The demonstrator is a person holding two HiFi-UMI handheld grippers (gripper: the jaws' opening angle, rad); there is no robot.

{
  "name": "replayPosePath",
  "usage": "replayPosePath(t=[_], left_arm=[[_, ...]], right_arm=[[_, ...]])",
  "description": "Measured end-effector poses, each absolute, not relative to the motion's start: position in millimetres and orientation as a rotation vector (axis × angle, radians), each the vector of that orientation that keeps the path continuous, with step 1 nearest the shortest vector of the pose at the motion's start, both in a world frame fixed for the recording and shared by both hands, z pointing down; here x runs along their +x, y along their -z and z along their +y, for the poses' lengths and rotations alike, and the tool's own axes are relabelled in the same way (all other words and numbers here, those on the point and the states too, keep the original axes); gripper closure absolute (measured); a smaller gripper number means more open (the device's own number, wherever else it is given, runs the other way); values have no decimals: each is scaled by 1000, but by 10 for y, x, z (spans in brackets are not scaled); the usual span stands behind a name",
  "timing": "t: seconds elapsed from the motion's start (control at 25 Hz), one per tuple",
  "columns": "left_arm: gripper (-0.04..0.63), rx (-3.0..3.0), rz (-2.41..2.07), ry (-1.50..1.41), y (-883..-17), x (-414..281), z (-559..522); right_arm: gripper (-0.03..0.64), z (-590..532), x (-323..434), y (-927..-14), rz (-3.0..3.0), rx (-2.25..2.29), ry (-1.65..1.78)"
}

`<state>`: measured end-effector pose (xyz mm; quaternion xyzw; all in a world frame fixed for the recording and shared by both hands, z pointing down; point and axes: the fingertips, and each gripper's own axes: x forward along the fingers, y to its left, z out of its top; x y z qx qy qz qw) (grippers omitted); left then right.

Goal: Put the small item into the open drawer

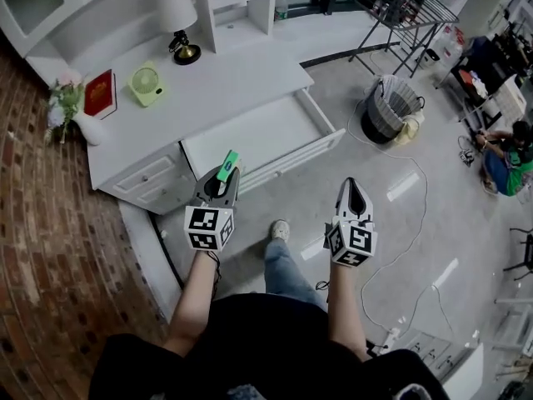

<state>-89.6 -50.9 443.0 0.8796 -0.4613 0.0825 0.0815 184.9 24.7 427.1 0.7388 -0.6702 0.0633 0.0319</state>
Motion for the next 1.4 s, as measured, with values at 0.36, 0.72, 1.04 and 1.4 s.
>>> replayPosePath(t=[0.36,0.72,1.04,1.4], left_arm=[[508,2551,-1448,-291,-4542,-416,-1774],[508,2524,-1446,-291,-4588,-75,-2354],[509,2529,-1381,-349,-4711,103,-2671],[508,2523,-1315,-427,-5147,397,-2994]], right_arm=[[615,-1359,2174,-4148,-2187,2117,-202],[615,-2036,2261,-4279,-2224,2019,-238],[615,-2356,2303,-4350,-2195,1998,-264],[615,-2788,2197,-4733,-2204,1919,-346]])
